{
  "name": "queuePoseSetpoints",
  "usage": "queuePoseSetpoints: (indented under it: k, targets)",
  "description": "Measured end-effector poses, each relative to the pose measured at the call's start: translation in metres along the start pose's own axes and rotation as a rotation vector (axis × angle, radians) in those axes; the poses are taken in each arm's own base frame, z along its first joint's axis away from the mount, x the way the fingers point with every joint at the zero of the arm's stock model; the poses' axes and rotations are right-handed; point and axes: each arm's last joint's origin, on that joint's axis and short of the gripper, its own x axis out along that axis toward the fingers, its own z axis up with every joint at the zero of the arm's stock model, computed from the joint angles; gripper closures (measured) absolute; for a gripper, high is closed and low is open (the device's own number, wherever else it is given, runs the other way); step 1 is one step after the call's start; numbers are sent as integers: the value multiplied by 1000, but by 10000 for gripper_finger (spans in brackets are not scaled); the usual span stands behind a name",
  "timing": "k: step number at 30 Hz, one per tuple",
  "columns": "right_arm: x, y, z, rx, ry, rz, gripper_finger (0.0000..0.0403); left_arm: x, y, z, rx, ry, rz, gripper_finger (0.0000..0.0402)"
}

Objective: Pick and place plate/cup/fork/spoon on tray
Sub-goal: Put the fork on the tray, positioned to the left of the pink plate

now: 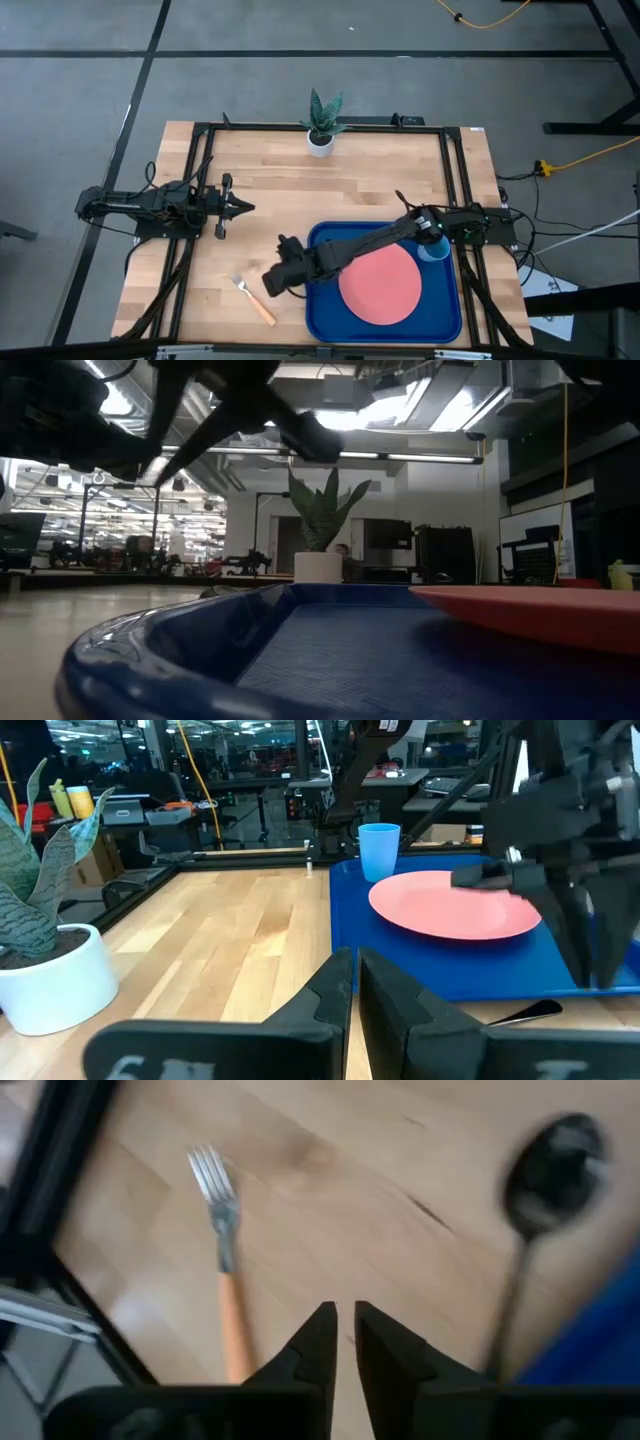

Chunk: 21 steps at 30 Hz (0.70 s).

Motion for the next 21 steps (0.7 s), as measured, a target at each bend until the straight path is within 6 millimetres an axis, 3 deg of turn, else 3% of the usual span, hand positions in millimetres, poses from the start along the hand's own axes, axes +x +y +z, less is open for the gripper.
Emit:
queuePoseSetpoints:
  k: [6, 17, 21]
  targets:
    - [24, -1, 0, -75, 34, 43, 353, 0, 0, 0, 0, 0, 0, 388]
    - [20, 2, 2, -316, -173, -12, 352, 0, 0, 0, 0, 0, 0, 388]
    - [5, 7, 0, -463, -180, 1, 352, 0, 0, 0, 0, 0, 0, 388]
